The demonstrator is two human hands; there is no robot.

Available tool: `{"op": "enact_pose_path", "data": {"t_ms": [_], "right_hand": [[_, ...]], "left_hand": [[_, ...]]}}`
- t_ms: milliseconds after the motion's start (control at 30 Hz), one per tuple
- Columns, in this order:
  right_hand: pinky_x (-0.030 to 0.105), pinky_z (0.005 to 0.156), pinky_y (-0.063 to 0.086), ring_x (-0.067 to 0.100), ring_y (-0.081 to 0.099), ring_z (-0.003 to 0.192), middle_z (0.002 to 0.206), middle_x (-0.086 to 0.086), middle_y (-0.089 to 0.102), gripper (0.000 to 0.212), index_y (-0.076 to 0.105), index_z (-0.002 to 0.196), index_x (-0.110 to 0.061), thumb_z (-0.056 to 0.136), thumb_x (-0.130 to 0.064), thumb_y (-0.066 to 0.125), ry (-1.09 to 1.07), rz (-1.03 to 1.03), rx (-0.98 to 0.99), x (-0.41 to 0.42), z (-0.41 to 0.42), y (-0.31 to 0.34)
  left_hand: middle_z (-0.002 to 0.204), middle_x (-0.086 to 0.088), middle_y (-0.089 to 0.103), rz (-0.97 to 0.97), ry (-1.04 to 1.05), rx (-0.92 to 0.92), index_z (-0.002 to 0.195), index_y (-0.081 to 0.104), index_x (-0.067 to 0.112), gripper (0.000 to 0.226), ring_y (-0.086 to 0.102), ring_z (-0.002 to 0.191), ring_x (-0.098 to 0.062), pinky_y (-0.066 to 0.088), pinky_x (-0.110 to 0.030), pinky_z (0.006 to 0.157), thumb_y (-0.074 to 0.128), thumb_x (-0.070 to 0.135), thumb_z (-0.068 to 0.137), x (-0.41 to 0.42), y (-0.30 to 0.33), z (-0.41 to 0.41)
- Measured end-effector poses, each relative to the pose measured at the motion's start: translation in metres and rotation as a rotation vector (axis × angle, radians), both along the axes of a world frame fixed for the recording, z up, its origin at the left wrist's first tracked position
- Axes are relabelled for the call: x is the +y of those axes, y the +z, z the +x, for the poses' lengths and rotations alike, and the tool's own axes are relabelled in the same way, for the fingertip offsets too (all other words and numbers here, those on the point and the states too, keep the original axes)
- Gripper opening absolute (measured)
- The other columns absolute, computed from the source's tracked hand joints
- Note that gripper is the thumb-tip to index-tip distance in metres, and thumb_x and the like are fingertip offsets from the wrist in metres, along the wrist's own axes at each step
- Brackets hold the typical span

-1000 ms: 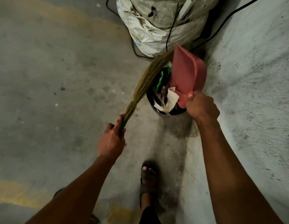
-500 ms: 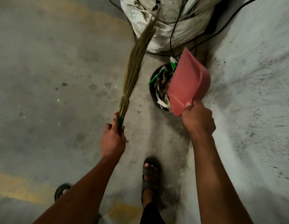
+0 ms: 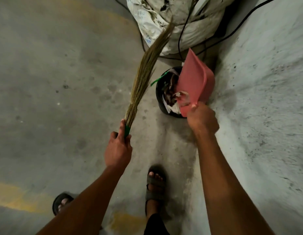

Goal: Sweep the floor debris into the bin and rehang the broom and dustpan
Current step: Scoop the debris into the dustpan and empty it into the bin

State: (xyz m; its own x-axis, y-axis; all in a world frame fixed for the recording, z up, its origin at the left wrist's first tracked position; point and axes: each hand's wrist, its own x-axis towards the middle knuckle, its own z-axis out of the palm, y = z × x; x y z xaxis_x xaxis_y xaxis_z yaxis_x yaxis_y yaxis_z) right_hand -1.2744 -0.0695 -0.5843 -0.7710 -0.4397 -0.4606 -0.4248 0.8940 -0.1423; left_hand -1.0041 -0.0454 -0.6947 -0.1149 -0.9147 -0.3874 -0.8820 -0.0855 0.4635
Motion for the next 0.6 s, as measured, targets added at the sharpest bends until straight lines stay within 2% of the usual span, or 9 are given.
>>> {"op": "enact_pose_path", "data": {"t_ms": [100,200,300,433,600], "right_hand": [[0.039,0.077,0.042,0.034,0.062,0.094,0.101,0.01,0.061,0.032,0.062,0.126,-0.024,0.108,-0.041,0.042,-0.046,-0.105,0.089,0.025,0.002,0.029],[0.038,0.074,0.041,0.024,0.055,0.086,0.098,0.002,0.061,0.025,0.063,0.122,-0.024,0.108,-0.035,0.046,-0.092,-0.25,0.169,0.043,-0.001,0.037],[0.041,0.076,0.043,0.032,0.061,0.095,0.111,0.008,0.066,0.026,0.06,0.122,-0.021,0.108,-0.036,0.044,-0.119,-0.25,0.2,0.039,-0.005,0.023],[0.048,0.086,0.05,0.043,0.064,0.11,0.124,0.017,0.063,0.031,0.053,0.131,-0.016,0.108,-0.035,0.043,-0.101,-0.158,0.132,0.019,-0.006,-0.013],[0.04,0.079,0.043,0.041,0.063,0.112,0.124,0.019,0.063,0.032,0.054,0.132,-0.016,0.104,-0.031,0.051,-0.006,-0.079,-0.005,0.003,-0.008,-0.042]], "left_hand": [[0.117,-0.004,0.052,-0.011,0.005,0.005,0.166,0.004,0.04,0.071,0.051,0.075,-0.013,0.053,-0.032,0.053,0.045,0.043,0.109,-0.003,0.005,-0.001],[0.115,-0.005,0.054,-0.02,0.0,0.028,0.166,0.007,0.039,0.07,0.049,0.07,-0.01,0.052,-0.032,0.053,0.047,0.041,0.108,-0.009,0.006,0.001],[0.117,-0.006,0.054,-0.032,-0.005,0.041,0.167,0.009,0.038,0.069,0.045,0.065,-0.004,0.049,-0.029,0.054,0.047,0.039,0.109,-0.015,0.005,-0.001],[0.116,-0.006,0.054,-0.048,-0.028,0.012,0.166,0.007,0.039,0.069,0.045,0.067,-0.006,0.042,-0.025,0.051,0.044,0.042,0.109,-0.021,-0.002,-0.003],[0.115,-0.006,0.054,-0.039,-0.027,0.019,0.166,0.007,0.039,0.069,0.052,0.076,-0.016,0.05,-0.032,0.056,0.045,0.042,0.109,-0.018,-0.007,-0.009]]}}
